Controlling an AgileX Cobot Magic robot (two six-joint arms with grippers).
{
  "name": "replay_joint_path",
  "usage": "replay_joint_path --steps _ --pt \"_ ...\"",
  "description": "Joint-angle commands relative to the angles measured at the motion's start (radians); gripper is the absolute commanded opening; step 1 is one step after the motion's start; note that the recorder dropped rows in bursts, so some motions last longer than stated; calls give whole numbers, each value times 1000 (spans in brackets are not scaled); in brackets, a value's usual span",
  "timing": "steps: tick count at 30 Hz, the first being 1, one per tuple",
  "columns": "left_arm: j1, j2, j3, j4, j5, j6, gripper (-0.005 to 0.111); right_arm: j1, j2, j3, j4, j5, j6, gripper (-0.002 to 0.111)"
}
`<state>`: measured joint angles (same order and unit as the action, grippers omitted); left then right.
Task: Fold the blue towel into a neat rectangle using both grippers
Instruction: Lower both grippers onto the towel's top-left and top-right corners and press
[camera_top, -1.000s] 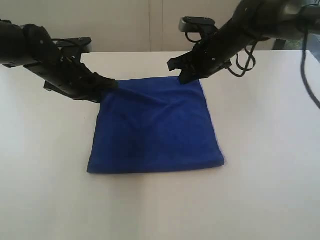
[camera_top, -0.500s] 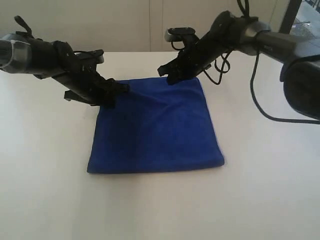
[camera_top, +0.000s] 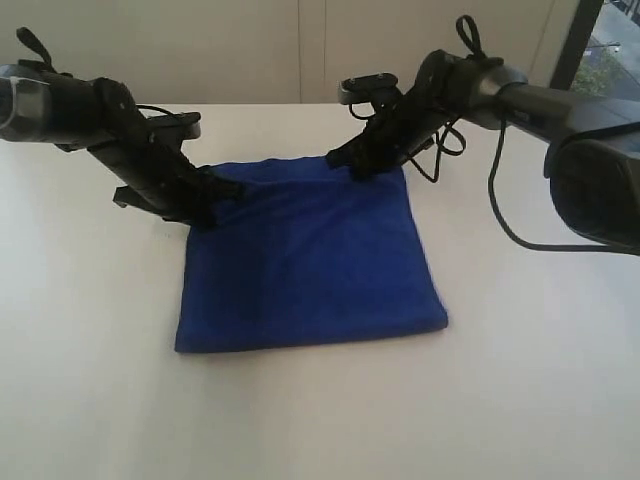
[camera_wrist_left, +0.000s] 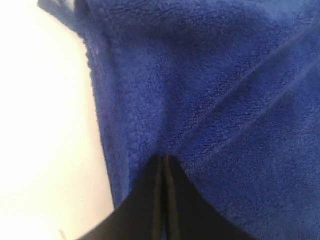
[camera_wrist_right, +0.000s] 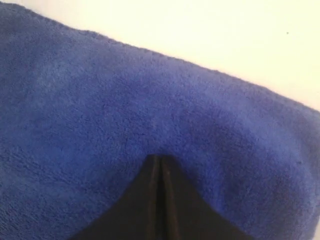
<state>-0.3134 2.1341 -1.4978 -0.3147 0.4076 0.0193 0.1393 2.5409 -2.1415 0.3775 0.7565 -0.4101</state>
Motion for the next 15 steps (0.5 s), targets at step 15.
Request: replay_joint_path --steps 15 --pt "11 -86 17 -14 -92 7 0 -10 -94 -1 130 7 -63 0"
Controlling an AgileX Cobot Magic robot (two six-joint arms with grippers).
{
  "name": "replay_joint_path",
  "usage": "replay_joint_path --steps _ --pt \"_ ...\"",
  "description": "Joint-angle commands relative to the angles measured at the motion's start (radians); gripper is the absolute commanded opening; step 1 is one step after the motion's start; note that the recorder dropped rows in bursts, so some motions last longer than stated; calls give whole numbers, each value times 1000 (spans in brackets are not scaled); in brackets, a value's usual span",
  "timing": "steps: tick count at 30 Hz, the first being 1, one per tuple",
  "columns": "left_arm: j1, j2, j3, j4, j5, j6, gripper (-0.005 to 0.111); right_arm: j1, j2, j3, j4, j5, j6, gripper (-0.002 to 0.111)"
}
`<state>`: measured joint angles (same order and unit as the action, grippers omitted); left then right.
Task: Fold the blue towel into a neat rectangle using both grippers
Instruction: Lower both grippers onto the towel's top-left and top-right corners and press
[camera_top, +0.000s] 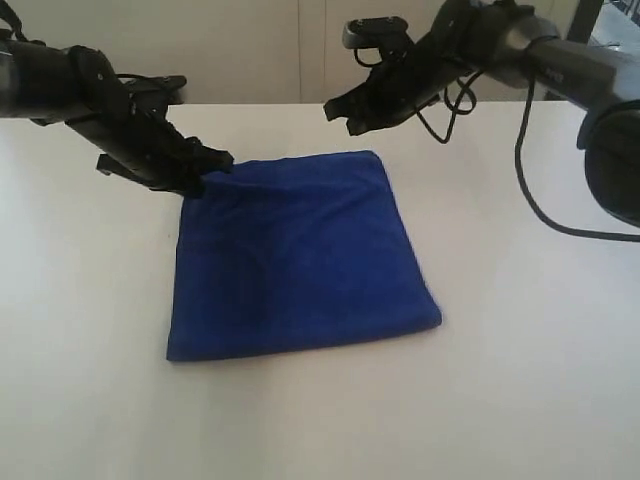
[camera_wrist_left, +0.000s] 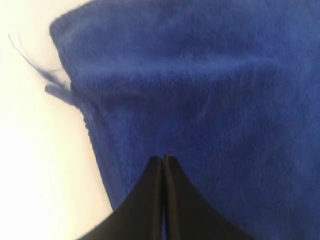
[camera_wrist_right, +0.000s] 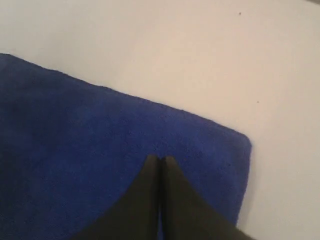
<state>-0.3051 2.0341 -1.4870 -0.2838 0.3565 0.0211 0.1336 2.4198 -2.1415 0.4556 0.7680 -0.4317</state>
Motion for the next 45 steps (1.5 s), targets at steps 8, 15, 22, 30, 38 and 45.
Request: replay_joint_path --steps 8,15,22,30,38,45 --pt "3 84 7 -87 -91 5 0 -6 106 -1 87 -47 -116 0" --pt "3 129 9 -90 -23 5 0 -6 154 -1 19 -79 -106 0" --pt "3 129 9 -26 47 5 0 -17 177 -1 -143 -79 70 0" --pt "3 129 9 11 56 5 0 -25 178 -1 -147 -30 79 0" --pt "3 118 7 11 44 5 0 -25 150 -1 -139 -6 96 0" --pt "3 46 7 15 13 26 0 -25 67 -1 -139 58 96 0"
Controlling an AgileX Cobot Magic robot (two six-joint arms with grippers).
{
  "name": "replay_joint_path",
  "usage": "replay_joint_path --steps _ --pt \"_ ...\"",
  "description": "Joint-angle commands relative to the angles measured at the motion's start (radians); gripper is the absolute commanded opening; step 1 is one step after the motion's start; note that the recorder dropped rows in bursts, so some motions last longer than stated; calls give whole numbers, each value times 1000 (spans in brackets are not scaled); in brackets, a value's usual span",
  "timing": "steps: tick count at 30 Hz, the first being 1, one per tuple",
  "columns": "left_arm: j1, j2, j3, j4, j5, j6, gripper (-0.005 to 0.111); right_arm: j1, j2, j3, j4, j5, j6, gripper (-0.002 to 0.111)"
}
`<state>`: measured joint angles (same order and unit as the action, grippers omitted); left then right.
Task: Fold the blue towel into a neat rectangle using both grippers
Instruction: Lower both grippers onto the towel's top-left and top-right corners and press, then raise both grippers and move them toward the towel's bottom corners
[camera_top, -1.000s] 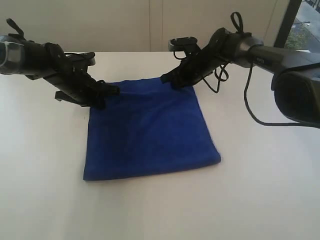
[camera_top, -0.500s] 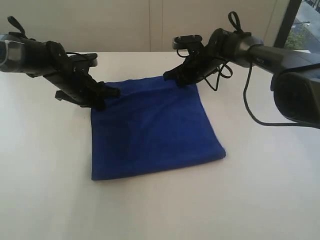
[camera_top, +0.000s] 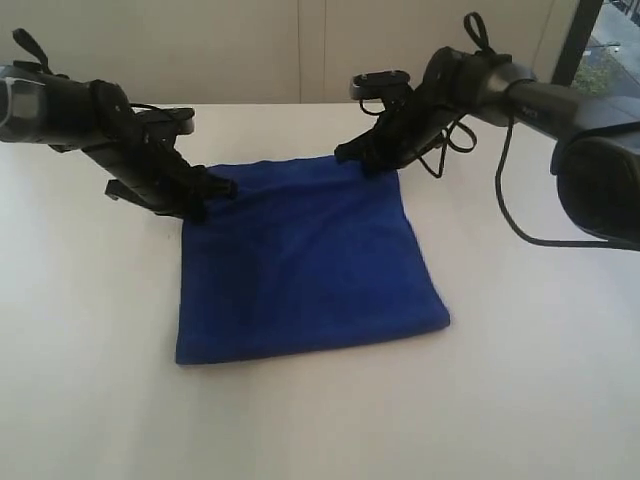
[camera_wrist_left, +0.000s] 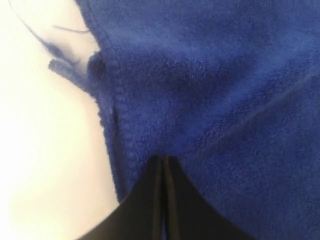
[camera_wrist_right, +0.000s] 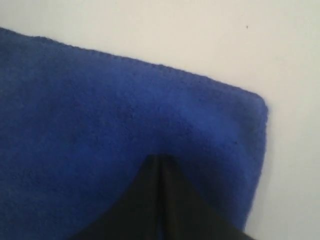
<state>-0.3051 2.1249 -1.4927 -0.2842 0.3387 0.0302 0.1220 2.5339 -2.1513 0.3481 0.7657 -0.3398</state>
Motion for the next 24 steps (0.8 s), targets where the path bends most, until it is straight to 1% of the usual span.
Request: replay_joint_path --steps 1,6,12,18,20,24 --pt "3 -58 12 16 30 21 0 -13 -64 9 -33 84 6 0" --pt "3 -114 12 61 67 23 0 -13 -124 9 -41 177 31 0" --pt "3 -173 14 156 209 23 0 -13 -190 10 -87 265 93 0" --pt "3 -240 20 159 305 19 0 -13 -268 13 -91 371 112 0" --pt "1 -269 50 159 306 19 0 -13 -294 13 -91 407 117 0" --pt "1 -345 168 159 287 19 0 -12 -350 41 -91 452 124 0"
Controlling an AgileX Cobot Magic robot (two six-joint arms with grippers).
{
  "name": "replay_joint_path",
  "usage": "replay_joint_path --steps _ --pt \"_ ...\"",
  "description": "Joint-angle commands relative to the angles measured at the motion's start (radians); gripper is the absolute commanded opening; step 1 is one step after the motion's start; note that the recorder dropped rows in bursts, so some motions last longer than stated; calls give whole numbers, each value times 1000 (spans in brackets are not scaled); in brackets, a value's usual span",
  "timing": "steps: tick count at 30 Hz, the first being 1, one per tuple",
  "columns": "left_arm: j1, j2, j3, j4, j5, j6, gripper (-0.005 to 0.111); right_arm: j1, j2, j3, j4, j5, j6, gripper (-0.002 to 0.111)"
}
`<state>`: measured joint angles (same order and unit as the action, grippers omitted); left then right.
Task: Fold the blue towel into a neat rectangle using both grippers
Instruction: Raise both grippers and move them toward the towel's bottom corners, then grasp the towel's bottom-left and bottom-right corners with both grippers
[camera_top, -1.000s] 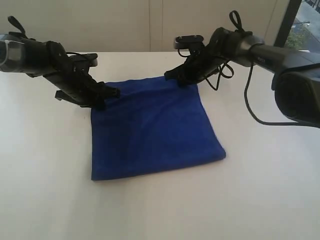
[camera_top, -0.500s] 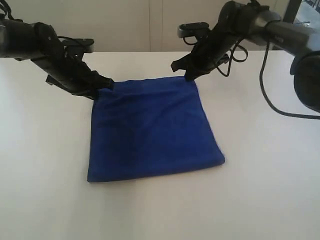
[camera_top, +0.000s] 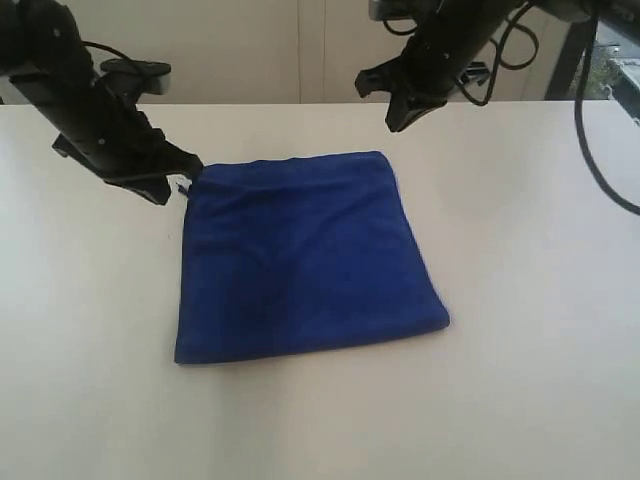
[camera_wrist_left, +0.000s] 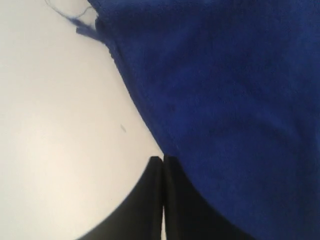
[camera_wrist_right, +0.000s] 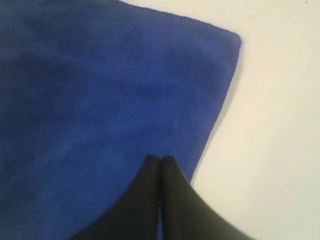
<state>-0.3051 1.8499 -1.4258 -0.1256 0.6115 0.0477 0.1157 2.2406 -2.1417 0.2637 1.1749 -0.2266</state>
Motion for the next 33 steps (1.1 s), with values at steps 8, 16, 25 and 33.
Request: replay_joint_path --steps 8,16,25,33 --pt "-22 -202 336 -46 -96 1 0 5 -238 393 -13 -133 18 0" --pt "-157 -250 431 -57 -211 1 0 83 -427 777 -13 -365 -40 0" --pt "-244 -208 437 -66 -253 -3 0 104 -453 1073 -18 -581 -40 0" --pt "-246 -111 437 -66 -258 -3 0 104 -446 1178 -3 -726 -40 0"
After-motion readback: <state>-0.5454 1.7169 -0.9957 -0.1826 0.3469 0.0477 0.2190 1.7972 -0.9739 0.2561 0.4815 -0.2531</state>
